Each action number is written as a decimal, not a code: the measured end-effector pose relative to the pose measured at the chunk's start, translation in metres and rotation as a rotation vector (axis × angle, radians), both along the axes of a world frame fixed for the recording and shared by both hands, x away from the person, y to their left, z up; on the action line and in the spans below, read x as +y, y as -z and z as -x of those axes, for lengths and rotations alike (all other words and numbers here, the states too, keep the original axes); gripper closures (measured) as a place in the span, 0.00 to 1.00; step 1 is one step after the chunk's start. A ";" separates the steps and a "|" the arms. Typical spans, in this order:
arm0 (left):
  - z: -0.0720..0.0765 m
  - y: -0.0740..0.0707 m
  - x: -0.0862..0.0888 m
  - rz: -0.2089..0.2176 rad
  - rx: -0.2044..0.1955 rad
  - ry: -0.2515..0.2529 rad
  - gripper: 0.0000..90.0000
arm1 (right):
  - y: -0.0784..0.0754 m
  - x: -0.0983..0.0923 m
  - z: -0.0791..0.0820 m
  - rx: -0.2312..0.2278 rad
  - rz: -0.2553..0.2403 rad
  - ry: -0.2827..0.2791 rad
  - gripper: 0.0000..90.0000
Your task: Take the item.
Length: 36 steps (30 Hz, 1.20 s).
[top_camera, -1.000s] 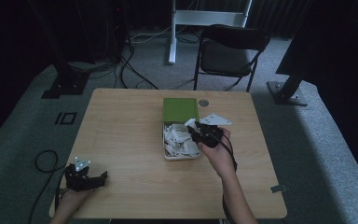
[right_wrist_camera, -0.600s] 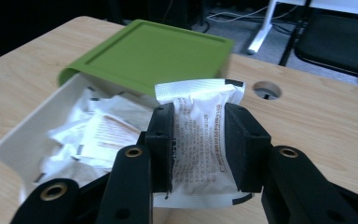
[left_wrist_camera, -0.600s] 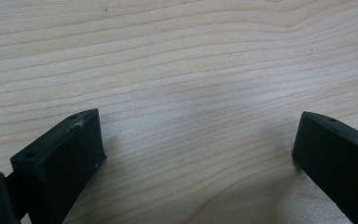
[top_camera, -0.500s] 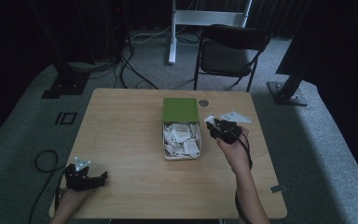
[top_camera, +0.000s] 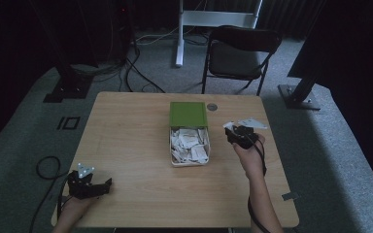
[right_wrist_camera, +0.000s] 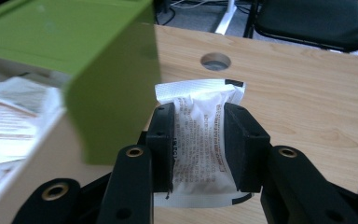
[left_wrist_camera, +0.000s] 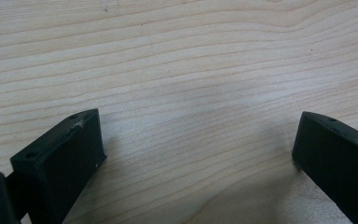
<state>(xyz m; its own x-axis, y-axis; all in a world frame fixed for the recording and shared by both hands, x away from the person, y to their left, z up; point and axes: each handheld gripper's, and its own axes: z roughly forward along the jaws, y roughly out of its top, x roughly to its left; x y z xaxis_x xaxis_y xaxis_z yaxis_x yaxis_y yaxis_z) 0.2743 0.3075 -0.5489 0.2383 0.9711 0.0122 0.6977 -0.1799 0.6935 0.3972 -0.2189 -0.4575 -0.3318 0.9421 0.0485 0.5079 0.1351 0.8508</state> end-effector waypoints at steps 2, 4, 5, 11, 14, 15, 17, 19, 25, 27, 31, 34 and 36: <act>0.000 0.000 0.000 0.000 0.000 0.000 0.03 | 0.008 -0.005 -0.006 0.006 -0.007 0.015 0.73; 0.000 0.000 0.000 0.000 0.000 0.000 0.03 | 0.011 -0.006 -0.008 0.014 -0.001 0.020 0.73; 0.000 0.000 0.000 0.000 0.000 0.000 0.03 | 0.014 -0.007 -0.010 0.018 0.003 0.026 0.73; 0.000 0.000 0.000 0.000 0.000 0.000 0.03 | 0.033 -0.013 -0.024 0.050 0.017 0.067 0.73; 0.000 0.000 0.000 0.000 0.000 0.000 0.03 | 0.045 -0.018 -0.034 0.062 0.029 0.086 0.73; 0.000 0.000 0.000 0.000 0.000 0.000 0.03 | 0.049 -0.019 -0.036 0.073 0.029 0.095 0.73; 0.000 0.000 0.000 0.000 0.000 0.000 0.03 | 0.056 -0.023 -0.042 0.084 0.031 0.107 0.73; 0.000 0.000 0.000 0.000 0.000 0.000 0.03 | 0.061 -0.024 -0.047 0.097 0.035 0.120 0.73; 0.000 0.000 0.000 0.000 0.000 0.000 0.03 | 0.072 -0.025 -0.055 0.124 0.040 0.137 0.73; 0.000 0.000 0.000 0.000 0.000 0.000 0.03 | 0.075 -0.025 -0.057 0.127 0.040 0.133 0.73; 0.000 0.000 0.000 0.000 0.000 0.000 0.03 | 0.081 -0.026 -0.061 0.146 0.042 0.145 0.73; 0.000 0.000 0.000 0.000 0.000 0.000 0.03 | 0.086 -0.027 -0.064 0.149 0.039 0.157 0.72; 0.000 0.000 0.000 0.000 0.000 0.000 0.03 | 0.086 -0.027 -0.065 0.149 0.046 0.178 0.66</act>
